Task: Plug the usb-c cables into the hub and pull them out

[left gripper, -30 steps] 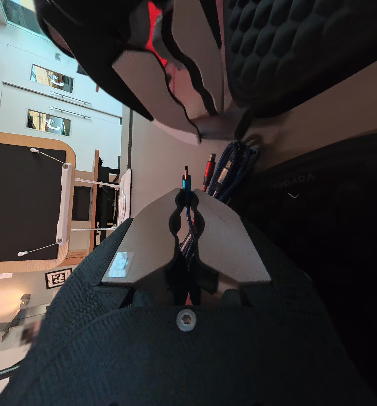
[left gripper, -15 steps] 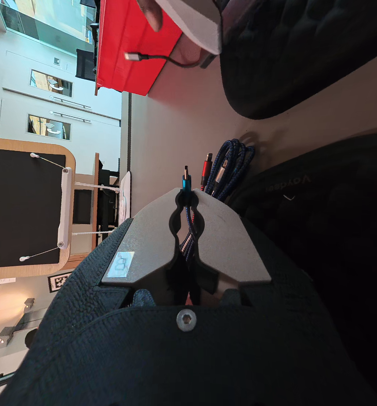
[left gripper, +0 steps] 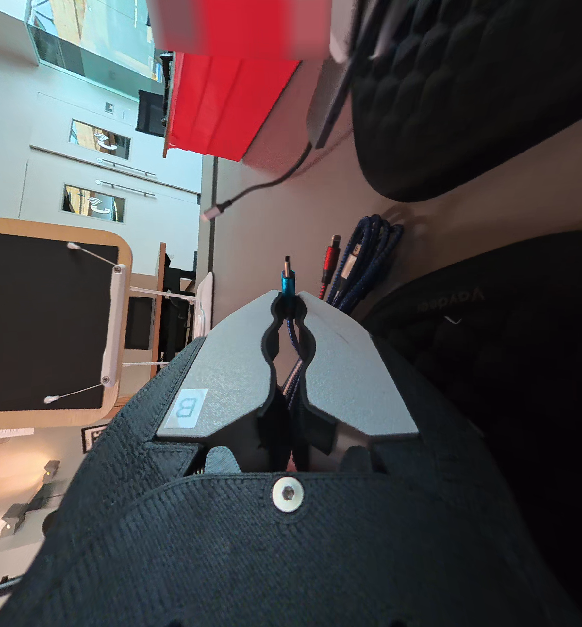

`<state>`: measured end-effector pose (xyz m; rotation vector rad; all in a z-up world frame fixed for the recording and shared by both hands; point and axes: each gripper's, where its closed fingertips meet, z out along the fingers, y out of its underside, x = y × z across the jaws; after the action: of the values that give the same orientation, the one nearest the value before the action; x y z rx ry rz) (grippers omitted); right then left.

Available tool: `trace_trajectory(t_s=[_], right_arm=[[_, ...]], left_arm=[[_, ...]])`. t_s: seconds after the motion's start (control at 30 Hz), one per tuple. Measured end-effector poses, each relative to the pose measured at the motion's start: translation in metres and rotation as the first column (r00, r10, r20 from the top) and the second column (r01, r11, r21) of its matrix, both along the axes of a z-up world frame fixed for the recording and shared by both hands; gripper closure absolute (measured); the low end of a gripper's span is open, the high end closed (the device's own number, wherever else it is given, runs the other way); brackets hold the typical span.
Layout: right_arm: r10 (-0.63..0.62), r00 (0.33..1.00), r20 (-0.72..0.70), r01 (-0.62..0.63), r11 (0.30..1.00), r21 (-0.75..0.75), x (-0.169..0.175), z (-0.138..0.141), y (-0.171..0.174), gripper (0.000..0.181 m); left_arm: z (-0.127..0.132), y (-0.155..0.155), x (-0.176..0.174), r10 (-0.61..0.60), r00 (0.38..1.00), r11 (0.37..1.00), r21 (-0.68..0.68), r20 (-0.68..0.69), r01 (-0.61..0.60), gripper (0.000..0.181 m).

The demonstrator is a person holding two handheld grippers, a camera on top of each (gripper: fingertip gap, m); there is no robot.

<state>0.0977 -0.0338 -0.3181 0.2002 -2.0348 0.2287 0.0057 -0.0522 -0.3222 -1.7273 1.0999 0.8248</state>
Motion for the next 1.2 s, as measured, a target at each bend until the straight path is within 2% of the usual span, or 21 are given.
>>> trace_trajectory(t_s=[0.2, 0.43, 0.5, 0.6, 0.7, 0.77, 0.83, 0.97, 1.1, 1.2], right_arm=[[-0.177, 0.967, -0.183, 0.144, 0.973, -0.178, -0.022, 0.053, 0.001, 0.172], [-0.394, 0.896, -0.204, 0.343, 0.907, -0.243, -0.047, 0.044, 0.024, 0.172], [-0.400, 0.900, -0.174, 0.342, 0.895, -0.286, -0.053, 0.038, 0.017, 0.172], [-0.399, 0.903, -0.162, 0.346, 0.897, -0.276, -0.061, 0.026, 0.012, 0.172], [-0.408, 0.893, -0.190, 0.359, 0.900, -0.248, -0.065, 0.023, 0.013, 0.172], [-0.420, 0.875, -0.241, 0.382, 0.904, -0.190, -0.066, 0.023, 0.017, 0.172], [-0.421, 0.858, -0.295, 0.400, 0.907, -0.132, -0.066, 0.021, 0.020, 0.172], [-0.392, 0.858, -0.333, 0.362, 0.920, -0.150, -0.065, 0.017, 0.018, 0.172], [-0.375, 0.883, -0.282, 0.318, 0.920, -0.229, -0.064, 0.014, 0.013, 0.172], [-0.353, 0.893, -0.280, 0.306, 0.931, -0.198, -0.065, 0.012, 0.010, 0.172]], left_arm=[[0.016, 0.003, 0.002, 0.065, 0.998, 0.997, 0.049, -0.019, -0.064, 0.177], [0.018, 0.009, 0.010, 0.092, 0.995, 0.995, 0.045, 0.032, -0.094, 0.177], [0.018, 0.010, 0.011, 0.092, 0.995, 0.995, 0.047, 0.030, -0.093, 0.177], [0.019, 0.010, 0.011, 0.087, 0.996, 0.994, 0.062, 0.010, -0.087, 0.177], [0.018, 0.010, 0.006, 0.130, 0.982, 0.990, 0.064, -0.139, -0.122, 0.177], [0.012, 0.011, -0.001, 0.187, 0.943, 0.982, 0.045, -0.276, -0.182, 0.177], [0.006, 0.014, -0.002, 0.211, 0.919, 0.976, 0.020, -0.333, -0.217, 0.177], [0.009, 0.016, 0.005, 0.202, 0.931, 0.979, 0.044, -0.304, -0.198, 0.177], [0.008, 0.015, 0.006, 0.184, 0.939, 0.983, 0.040, -0.291, -0.180, 0.177], [0.007, 0.016, 0.007, 0.182, 0.939, 0.983, 0.038, -0.290, -0.178, 0.177]])
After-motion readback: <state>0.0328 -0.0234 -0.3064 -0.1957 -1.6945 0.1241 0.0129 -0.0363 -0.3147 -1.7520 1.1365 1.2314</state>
